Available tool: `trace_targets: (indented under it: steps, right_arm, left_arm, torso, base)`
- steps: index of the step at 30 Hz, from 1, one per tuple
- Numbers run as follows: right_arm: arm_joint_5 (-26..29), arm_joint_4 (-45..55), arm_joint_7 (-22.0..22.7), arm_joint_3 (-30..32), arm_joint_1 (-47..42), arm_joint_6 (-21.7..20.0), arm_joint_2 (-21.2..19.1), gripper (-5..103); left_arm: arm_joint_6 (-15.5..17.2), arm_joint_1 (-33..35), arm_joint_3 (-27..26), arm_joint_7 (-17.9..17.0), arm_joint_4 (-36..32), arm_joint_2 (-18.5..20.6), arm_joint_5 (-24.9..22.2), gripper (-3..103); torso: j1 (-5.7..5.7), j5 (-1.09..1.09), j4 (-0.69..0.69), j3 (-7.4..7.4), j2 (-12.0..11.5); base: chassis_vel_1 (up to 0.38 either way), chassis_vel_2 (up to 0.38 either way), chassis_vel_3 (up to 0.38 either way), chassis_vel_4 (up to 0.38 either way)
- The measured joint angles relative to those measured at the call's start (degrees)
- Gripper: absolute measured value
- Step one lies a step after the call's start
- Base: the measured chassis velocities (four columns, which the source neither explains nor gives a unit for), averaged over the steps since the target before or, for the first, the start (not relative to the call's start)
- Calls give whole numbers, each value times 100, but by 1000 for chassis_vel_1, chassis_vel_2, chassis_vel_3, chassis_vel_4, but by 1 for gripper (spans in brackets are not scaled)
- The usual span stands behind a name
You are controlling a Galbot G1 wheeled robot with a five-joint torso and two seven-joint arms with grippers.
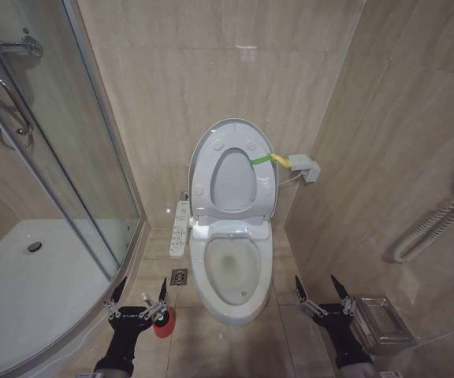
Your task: Open the toilet lid, clean the toilet bowl with a toilet brush, close the toilet lid, and flush.
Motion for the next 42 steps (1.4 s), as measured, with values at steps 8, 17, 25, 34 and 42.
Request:
trace_targets:
  steps: [8, 17, 25, 34, 42]
  right_arm:
    - [-128, -62, 12, -5, 53, -12, -13, 100]
    - [-134, -75, 20, -4, 58, -26, -16, 100]
    - [-134, -78, 23, -4, 60, -31, -18, 100]
    - [-134, -81, 25, -3, 61, -34, -18, 100]
    - [-133, -84, 26, -3, 61, -37, -18, 100]
  left_arm:
    - [0, 0, 0, 0, 0, 0, 0, 100]
    - [0, 0, 0, 0, 0, 0, 0, 100]
    - [0, 0, 0, 0, 0, 0, 0, 100]
    - [0, 0, 0, 0, 0, 0, 0, 100]
    - [0, 0, 0, 0, 0, 0, 0, 100]
  torso:
    - [0, 0, 0, 0, 0]
    - [0, 0, 0, 0, 0]
    - [0, 0, 0, 0, 0]
    - [0, 0, 0, 0, 0]
    - [0, 0, 0, 0, 0]
  base:
    - [0, 0, 0, 0]
    - [0, 0, 0, 0]
    - [0, 0, 0, 0]
    - [0, 0, 0, 0]
    - [0, 0, 0, 0]
